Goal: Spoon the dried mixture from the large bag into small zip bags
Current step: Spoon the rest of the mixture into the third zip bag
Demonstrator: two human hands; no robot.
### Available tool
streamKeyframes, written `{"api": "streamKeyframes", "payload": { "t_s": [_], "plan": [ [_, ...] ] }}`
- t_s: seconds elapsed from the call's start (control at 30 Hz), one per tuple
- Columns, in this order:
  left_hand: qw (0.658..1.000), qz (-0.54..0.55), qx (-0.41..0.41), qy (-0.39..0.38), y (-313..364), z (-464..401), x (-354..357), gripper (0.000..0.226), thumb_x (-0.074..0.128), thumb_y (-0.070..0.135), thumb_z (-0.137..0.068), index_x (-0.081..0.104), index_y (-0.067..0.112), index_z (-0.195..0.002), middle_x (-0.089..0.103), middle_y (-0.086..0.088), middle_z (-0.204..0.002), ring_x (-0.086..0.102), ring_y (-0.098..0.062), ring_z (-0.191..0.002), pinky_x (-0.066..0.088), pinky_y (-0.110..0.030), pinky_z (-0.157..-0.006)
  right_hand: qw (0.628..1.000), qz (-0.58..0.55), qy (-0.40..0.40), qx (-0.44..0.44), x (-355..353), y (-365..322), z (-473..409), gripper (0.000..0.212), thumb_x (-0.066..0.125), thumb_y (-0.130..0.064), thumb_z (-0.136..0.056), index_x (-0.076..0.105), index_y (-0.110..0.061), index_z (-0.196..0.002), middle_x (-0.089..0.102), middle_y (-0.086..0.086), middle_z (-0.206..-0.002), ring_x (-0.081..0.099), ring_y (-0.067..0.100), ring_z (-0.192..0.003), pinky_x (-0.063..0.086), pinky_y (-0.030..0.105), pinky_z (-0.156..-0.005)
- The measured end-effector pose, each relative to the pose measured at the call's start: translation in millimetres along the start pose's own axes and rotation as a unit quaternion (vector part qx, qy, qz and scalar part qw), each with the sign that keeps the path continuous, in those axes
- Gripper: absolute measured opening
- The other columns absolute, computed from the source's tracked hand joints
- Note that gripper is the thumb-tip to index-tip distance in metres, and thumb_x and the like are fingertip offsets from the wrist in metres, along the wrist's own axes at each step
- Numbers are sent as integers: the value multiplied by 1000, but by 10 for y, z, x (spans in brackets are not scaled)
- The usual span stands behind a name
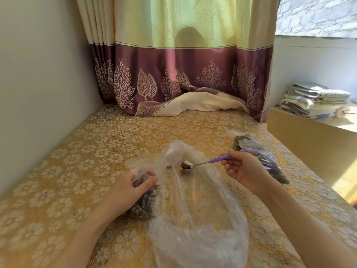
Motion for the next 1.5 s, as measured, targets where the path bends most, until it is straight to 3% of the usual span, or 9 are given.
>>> {"api": "streamKeyframes", "payload": {
  "t_s": [0.17, 0.37, 0.53, 0.7, 0.83, 1.03, 1.27, 1.4, 1.5],
  "plan": [
    [1000, -1, 2, 3, -7, 5, 0, 8, 69, 32, -78, 64, 34, -85, 70, 6, -76, 65, 3, -73, 45, -6, -59, 994, -13, -60, -93, 188, -248, 140, 25, 47, -13, -97, 63, 1, -85, 72, 11, -72, 54, 8, -51, 45, 15, -46],
    [1000, 21, 4, 8, 18, 14, -23, 29, 64, 50, -63, 64, 36, -88, 69, -1, -80, 64, -7, -75, 45, -17, -67, 965, 8, -161, -207, 639, -518, 427, 40, 46, -17, -98, 74, -9, -70, 74, 13, -82, 53, 8, -56, 43, 16, -49],
    [999, 45, -18, 19, -2, 23, -59, 32, 69, 51, -65, 64, 35, -93, 68, -2, -85, 63, -6, -77, 46, -19, -72, 941, 47, -249, -223, 906, -487, 568, 21, 53, -16, -93, 63, 0, -100, 72, 16, -95, 57, 11, -62, 45, 20, -53],
    [994, 105, -35, 13, -21, 27, -51, 40, 74, 58, -63, 67, 34, -94, 68, 5, -92, 65, 0, -82, 51, -15, -73, 934, 64, -284, -208, 960, -462, 602, 18, 54, -11, -87, 68, -5, -96, 72, 8, -84, 59, 12, -63, 46, 20, -54],
    [994, 95, -53, 16, -44, 35, -54, 50, 75, 63, -62, 65, 34, -101, 70, 3, -97, 65, -7, -92, 50, -27, -86, 948, 6, -240, -207, 845, -500, 553, 19, 52, -11, -92, 70, -8, -88, 70, 23, -100, 55, 13, -62, 45, 20, -54],
    [996, 77, -44, 0, 6, 36, -24, 39, 62, 54, -63, 65, 31, -95, 70, 21, -85, 64, 5, -79, 45, -17, -69, 964, 85, -6, -252, 430, -370, 410, 31, 47, -12, -98, 62, 7, -78, 72, 22, -79, 48, 11, -44, 36, 17, -38],
    [996, 68, -43, 30, -19, 41, -47, 38, 64, 55, -59, 68, 30, -86, 69, -14, -87, 67, -25, -83, 52, -35, -76, 973, 124, -27, -192, 552, -24, 336, 27, 49, -4, -94, 64, 4, -73, 73, 17, -72, 54, 13, -43, 41, 20, -39],
    [997, 58, -47, 20, 1, 43, -33, 35, 63, 53, -62, 68, 29, -87, 72, -4, -83, 67, -9, -75, 52, -33, -74, 981, 107, -21, -160, 579, 64, 287, 29, 49, -3, -93, 65, 1, -69, 73, 17, -72, 54, 12, -43, 42, 19, -40],
    [998, 40, -49, 12, -26, 20, -30, 22, 64, 42, -76, 68, 28, -92, 71, -3, -85, 67, -13, -82, 52, -36, -82, 987, 86, -11, -138, 564, 105, 232, 26, 48, -6, -95, 65, 7, -79, 73, 19, -76, 56, 12, -46, 45, 18, -41]
  ]
}}
Point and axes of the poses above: each hand's wrist, its own z-axis away from the middle knuckle, its own x-axis out of the palm, y = z × x, the point moved 6 cm from there along -z, towards the middle knuckle
